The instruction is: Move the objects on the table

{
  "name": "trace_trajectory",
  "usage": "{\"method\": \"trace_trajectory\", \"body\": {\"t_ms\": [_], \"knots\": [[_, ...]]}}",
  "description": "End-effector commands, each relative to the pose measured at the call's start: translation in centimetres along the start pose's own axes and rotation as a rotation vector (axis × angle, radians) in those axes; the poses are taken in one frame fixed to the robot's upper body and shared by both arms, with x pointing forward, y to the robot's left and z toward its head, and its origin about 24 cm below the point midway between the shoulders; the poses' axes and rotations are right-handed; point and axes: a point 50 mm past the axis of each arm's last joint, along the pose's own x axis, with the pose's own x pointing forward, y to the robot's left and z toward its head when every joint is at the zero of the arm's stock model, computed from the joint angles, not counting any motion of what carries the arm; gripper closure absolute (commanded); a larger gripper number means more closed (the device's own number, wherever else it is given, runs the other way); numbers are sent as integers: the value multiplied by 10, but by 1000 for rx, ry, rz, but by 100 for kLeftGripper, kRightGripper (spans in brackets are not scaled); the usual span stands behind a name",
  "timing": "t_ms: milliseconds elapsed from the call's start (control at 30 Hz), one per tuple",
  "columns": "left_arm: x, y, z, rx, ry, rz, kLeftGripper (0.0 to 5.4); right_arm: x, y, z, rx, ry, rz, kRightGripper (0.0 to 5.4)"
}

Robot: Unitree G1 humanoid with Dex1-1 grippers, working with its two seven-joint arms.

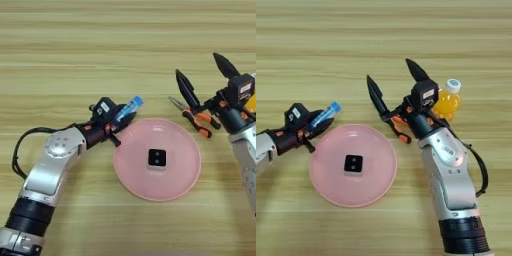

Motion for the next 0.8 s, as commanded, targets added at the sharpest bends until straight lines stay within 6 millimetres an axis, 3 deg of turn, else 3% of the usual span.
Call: {"method": "trace_trajectory", "body": {"t_ms": [33, 367, 800], "knots": [[1, -6, 3, 7, -34, -126, 405, -1, -1, -2, -6, 20, 7, 0], [7, -19, -1, 80, 13, -307, 405, -1, 0, -1, -5, 18, 8, 0], [13, -21, -7, 163, 69, -334, 405, -1, 2, -1, -1, 16, 10, 0]]}}
